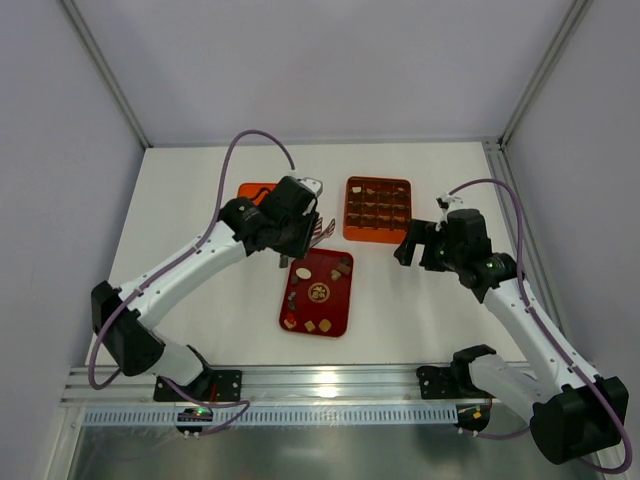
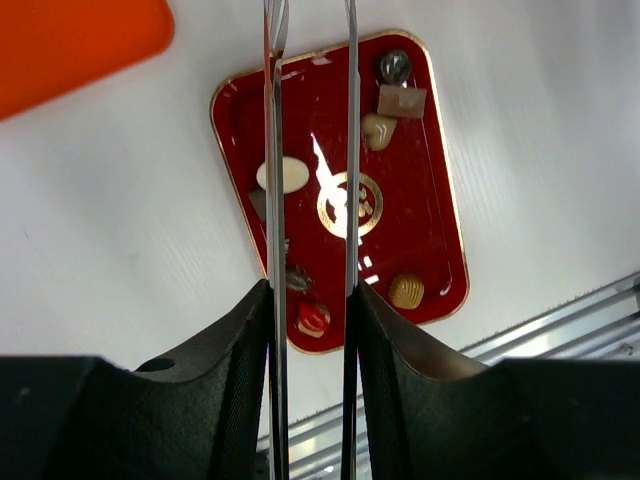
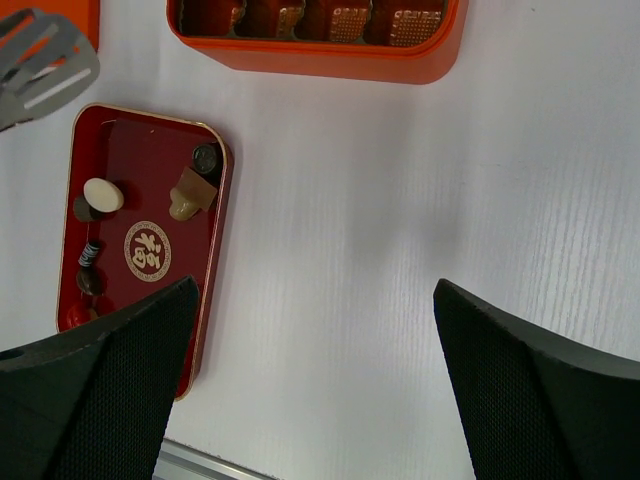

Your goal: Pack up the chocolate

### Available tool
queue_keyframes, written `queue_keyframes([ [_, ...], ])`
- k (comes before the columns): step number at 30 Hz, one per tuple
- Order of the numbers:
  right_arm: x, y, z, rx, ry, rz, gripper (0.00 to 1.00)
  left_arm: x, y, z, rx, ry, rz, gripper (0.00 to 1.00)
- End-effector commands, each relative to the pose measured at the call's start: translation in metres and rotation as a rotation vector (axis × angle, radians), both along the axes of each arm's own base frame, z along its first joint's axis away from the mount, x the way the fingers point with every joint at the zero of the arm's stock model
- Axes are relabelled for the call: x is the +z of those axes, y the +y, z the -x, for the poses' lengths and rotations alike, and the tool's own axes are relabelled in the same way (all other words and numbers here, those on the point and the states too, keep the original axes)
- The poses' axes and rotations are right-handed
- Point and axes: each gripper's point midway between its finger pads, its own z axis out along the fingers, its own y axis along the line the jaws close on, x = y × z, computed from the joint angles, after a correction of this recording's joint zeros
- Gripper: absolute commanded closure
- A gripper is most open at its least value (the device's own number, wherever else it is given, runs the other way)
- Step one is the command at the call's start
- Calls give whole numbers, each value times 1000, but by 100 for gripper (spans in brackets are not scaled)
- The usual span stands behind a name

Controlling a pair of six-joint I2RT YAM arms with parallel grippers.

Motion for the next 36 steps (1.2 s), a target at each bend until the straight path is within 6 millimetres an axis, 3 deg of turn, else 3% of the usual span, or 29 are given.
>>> queue_keyframes([
  [1, 12, 2, -8, -11, -49, -27, 0, 11, 4, 23, -15, 15, 77, 63],
  [9, 11, 5, -10, -10, -37, -43, 0, -10, 28, 57, -17, 77, 51, 63],
  [16, 7, 6, -9, -11, -23, -44, 0, -20, 32, 74, -29, 108, 27, 63],
  [28, 0, 7, -7, -5, -3, -46, 0, -19, 50, 79, -1, 90, -60, 63],
  [36, 0, 7, -7, -3, -6, -47, 0, -25, 48, 84, -26, 97, -86, 63],
])
